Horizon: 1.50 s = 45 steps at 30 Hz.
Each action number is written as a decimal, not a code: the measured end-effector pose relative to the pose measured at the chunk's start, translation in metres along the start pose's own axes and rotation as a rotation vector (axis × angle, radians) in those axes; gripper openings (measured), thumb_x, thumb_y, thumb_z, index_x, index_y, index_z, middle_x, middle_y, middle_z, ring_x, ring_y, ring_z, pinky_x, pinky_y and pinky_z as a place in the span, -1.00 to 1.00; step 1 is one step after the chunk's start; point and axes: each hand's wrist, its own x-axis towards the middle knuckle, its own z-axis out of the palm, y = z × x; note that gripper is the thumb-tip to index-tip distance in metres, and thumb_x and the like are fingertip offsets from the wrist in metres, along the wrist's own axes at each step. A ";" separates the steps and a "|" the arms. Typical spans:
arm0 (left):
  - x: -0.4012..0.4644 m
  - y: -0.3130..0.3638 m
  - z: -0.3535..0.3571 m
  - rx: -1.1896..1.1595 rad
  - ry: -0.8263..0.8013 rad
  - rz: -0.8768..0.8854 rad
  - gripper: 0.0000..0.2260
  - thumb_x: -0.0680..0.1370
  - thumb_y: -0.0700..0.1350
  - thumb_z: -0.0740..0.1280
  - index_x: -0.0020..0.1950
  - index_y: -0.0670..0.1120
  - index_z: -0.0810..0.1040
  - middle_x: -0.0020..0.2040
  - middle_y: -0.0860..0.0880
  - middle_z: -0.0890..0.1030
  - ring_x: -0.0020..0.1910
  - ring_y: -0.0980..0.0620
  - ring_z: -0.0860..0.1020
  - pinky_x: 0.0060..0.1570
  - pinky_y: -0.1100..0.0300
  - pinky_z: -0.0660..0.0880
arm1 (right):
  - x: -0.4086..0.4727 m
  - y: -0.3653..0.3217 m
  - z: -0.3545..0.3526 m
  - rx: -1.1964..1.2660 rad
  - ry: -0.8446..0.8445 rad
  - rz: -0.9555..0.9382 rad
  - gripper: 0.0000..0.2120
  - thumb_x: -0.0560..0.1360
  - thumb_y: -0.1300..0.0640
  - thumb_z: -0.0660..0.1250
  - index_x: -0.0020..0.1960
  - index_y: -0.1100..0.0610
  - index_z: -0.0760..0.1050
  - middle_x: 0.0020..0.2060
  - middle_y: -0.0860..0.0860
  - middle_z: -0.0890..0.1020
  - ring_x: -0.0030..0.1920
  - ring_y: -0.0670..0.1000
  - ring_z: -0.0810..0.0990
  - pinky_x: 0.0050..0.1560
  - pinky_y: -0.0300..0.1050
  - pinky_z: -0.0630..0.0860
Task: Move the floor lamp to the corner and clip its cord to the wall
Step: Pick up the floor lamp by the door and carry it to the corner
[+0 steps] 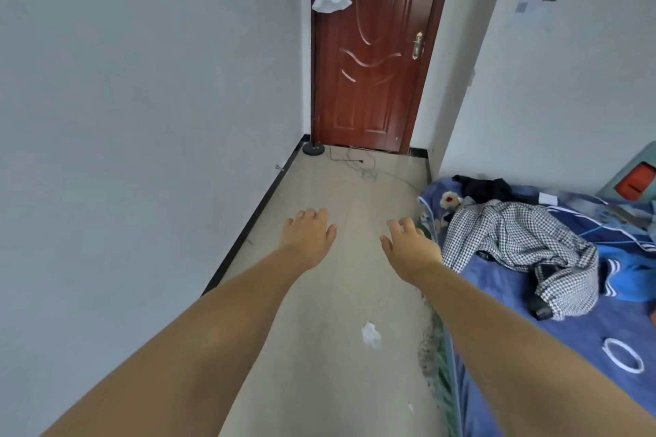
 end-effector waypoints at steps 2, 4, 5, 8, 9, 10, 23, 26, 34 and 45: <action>0.042 -0.007 -0.003 -0.007 0.026 -0.028 -0.59 0.63 0.04 0.01 0.39 -0.15 0.31 0.32 -0.19 0.47 0.28 -0.17 0.42 0.21 -0.06 0.35 | 0.043 0.009 -0.008 -0.012 0.016 -0.013 -0.60 0.63 -0.03 -0.02 0.39 0.13 0.22 0.35 0.14 0.33 0.22 0.20 0.45 -0.03 0.08 0.53; 0.084 -0.015 -0.003 -0.018 0.027 -0.052 -0.59 0.63 0.04 0.01 0.38 -0.15 0.32 0.33 -0.19 0.46 0.28 -0.17 0.42 0.20 -0.06 0.36 | 0.085 0.015 -0.012 -0.007 0.009 -0.018 -0.59 0.63 -0.03 -0.02 0.40 0.14 0.21 0.36 0.14 0.33 0.23 0.21 0.45 -0.01 0.08 0.53; 0.104 -0.019 -0.002 -0.014 0.031 -0.059 -0.59 0.63 0.04 0.01 0.38 -0.14 0.31 0.33 -0.18 0.46 0.28 -0.17 0.42 0.19 -0.06 0.36 | 0.105 0.018 -0.011 -0.009 0.009 -0.033 -0.59 0.63 -0.03 -0.02 0.41 0.13 0.21 0.36 0.14 0.33 0.23 0.22 0.45 0.00 0.09 0.53; 0.166 -0.028 0.003 -0.018 0.016 -0.079 -0.59 0.63 0.04 -0.01 0.40 -0.13 0.29 0.33 -0.17 0.46 0.28 -0.16 0.42 0.19 -0.05 0.36 | 0.166 0.027 -0.004 -0.026 -0.002 -0.070 -0.58 0.63 -0.04 -0.02 0.42 0.12 0.19 0.38 0.14 0.32 0.24 0.21 0.44 0.03 0.10 0.52; 0.189 -0.029 0.005 -0.022 0.018 -0.082 -0.59 0.63 0.04 -0.01 0.40 -0.13 0.29 0.33 -0.17 0.47 0.28 -0.16 0.42 0.20 -0.06 0.36 | 0.188 0.030 -0.001 -0.031 -0.003 -0.077 -0.58 0.63 -0.04 -0.02 0.42 0.12 0.19 0.38 0.14 0.32 0.24 0.21 0.44 0.03 0.09 0.52; 0.211 -0.030 0.005 -0.025 0.021 -0.080 -0.59 0.63 0.04 -0.01 0.39 -0.14 0.30 0.32 -0.18 0.47 0.27 -0.17 0.43 0.20 -0.06 0.36 | 0.211 0.034 0.002 -0.035 -0.001 -0.082 -0.58 0.63 -0.04 -0.02 0.42 0.12 0.19 0.39 0.14 0.31 0.24 0.20 0.44 0.03 0.09 0.52; 0.536 -0.030 -0.021 -0.057 0.053 0.014 -0.65 0.63 -0.02 0.03 0.25 -0.22 0.38 0.24 -0.23 0.49 0.20 -0.20 0.45 0.12 -0.02 0.37 | 0.506 0.108 -0.007 -0.014 0.079 0.044 -0.65 0.61 -0.03 0.03 0.30 0.11 0.29 0.25 0.12 0.40 0.10 0.19 0.50 -0.23 -0.06 0.38; 0.597 -0.017 -0.016 -0.090 0.038 0.049 -0.64 0.63 -0.03 0.04 0.29 -0.22 0.36 0.28 -0.24 0.47 0.20 -0.21 0.46 0.12 -0.02 0.38 | 0.560 0.134 -0.007 -0.013 0.058 0.117 -0.67 0.61 -0.03 0.02 0.26 0.13 0.31 0.20 0.14 0.42 0.08 0.20 0.51 -0.23 -0.05 0.36; 0.796 -0.006 -0.001 -0.080 0.116 0.022 -0.70 0.62 -0.03 0.04 0.22 -0.16 0.40 0.15 -0.19 0.51 0.15 -0.18 0.46 0.08 -0.07 0.45 | 0.760 0.195 0.000 0.007 0.055 0.043 -0.60 0.61 -0.03 -0.01 0.38 0.11 0.25 0.34 0.12 0.36 0.18 0.19 0.49 -0.03 0.03 0.50; 1.008 -0.047 0.021 -0.085 0.107 -0.141 -0.66 0.62 0.02 0.05 0.27 -0.14 0.39 0.17 -0.17 0.52 0.14 -0.15 0.47 0.08 -0.04 0.43 | 1.009 0.221 -0.005 -0.006 -0.002 -0.084 -0.68 0.61 0.03 0.01 0.27 0.16 0.32 0.19 0.14 0.41 0.04 0.19 0.53 -0.18 -0.04 0.40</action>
